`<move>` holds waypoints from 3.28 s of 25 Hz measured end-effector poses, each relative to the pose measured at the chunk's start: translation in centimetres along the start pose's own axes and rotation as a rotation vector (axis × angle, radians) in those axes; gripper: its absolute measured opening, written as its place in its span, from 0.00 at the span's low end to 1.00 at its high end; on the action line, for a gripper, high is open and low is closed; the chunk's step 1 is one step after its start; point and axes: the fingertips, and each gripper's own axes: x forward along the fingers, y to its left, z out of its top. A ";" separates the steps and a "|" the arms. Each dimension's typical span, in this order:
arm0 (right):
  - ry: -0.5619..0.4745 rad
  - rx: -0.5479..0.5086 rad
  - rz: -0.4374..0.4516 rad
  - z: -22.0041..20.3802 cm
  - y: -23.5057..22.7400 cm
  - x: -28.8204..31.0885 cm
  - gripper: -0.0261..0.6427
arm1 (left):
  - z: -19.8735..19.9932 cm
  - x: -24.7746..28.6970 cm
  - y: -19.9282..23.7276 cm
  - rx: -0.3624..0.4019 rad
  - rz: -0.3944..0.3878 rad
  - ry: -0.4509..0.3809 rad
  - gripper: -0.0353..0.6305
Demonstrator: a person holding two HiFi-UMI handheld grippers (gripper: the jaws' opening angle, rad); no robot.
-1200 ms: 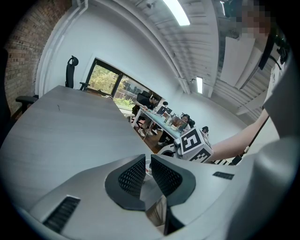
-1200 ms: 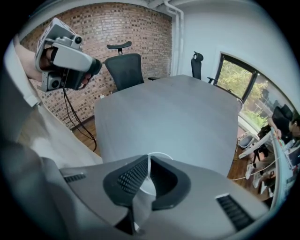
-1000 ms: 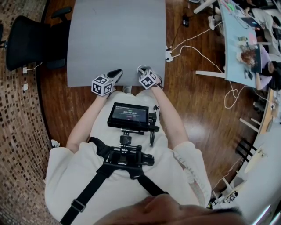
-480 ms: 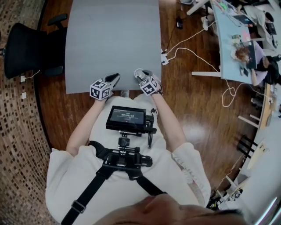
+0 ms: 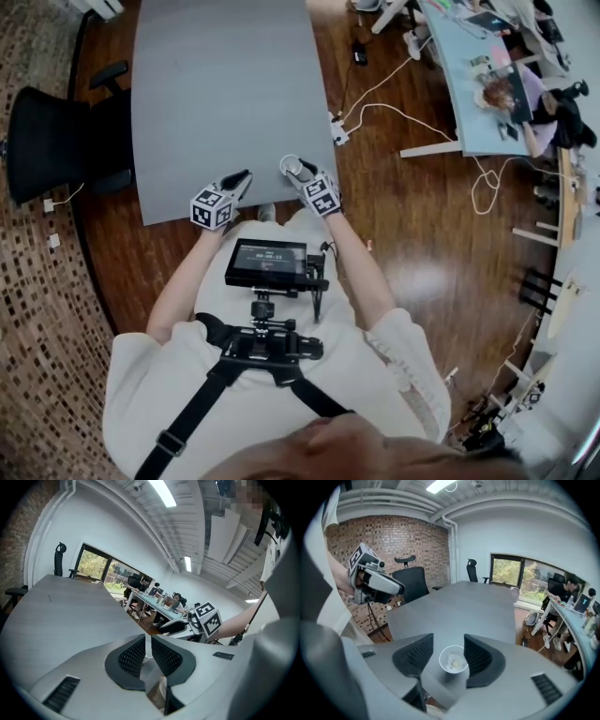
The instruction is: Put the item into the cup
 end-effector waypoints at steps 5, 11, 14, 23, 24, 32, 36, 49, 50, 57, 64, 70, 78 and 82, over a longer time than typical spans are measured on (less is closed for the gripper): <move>-0.082 0.066 -0.027 1.5 -0.5 -2.2 0.39 | 0.5 -0.3 0.0 -0.048 -0.036 -0.030 0.11; -0.165 0.114 -0.061 2.0 -1.1 -5.1 0.39 | 0.3 -0.6 -0.7 -0.088 -0.054 -0.064 0.11; -0.188 0.124 -0.087 1.7 -1.6 -6.5 0.39 | 0.1 -0.7 -0.4 -0.116 -0.052 -0.084 0.11; -0.245 0.156 -0.139 -0.3 -0.3 -12.5 0.39 | -2.3 -2.5 -4.8 -0.113 -0.034 -0.088 0.11; -0.258 0.162 -0.138 -0.5 0.1 -13.1 0.39 | -2.6 -2.6 -5.2 -0.108 -0.030 -0.092 0.11; -0.344 0.210 -0.121 -1.7 1.6 -18.7 0.38 | -2.9 -4.6 -10.0 -0.104 -0.002 -0.190 0.11; -0.408 0.232 -0.126 -1.5 2.0 -23.2 0.38 | -3.6 -5.4 -12.8 -0.110 0.030 -0.213 0.11; -0.438 0.157 -0.077 -7.6 6.5 -30.3 0.32 | -9.3 -9.9 -21.0 -0.168 0.117 -0.328 0.11; -0.434 0.159 -0.071 -8.3 6.7 -30.3 0.32 | -10.0 -10.0 -21.1 -0.169 0.123 -0.322 0.11; -0.377 0.176 -0.064 -13.7 8.5 -32.7 0.32 | -13.6 -11.8 -24.1 -0.172 0.174 -0.317 0.11; -0.350 0.219 -0.093 -14.7 7.9 -30.8 0.31 | -13.9 -9.4 -21.1 -0.099 0.164 -0.247 0.11; -0.332 0.238 -0.107 -14.8 7.5 -30.5 0.31 | -12.7 -7.8 -20.4 -0.076 0.137 -0.187 0.11; -0.359 0.332 -0.136 -13.9 8.1 -29.2 0.31 | -11.6 -7.8 -19.6 -0.024 0.090 -0.124 0.11; -0.376 0.361 -0.138 -13.5 7.7 -29.3 0.31 | -11.4 -7.6 -18.8 -0.023 0.091 -0.104 0.11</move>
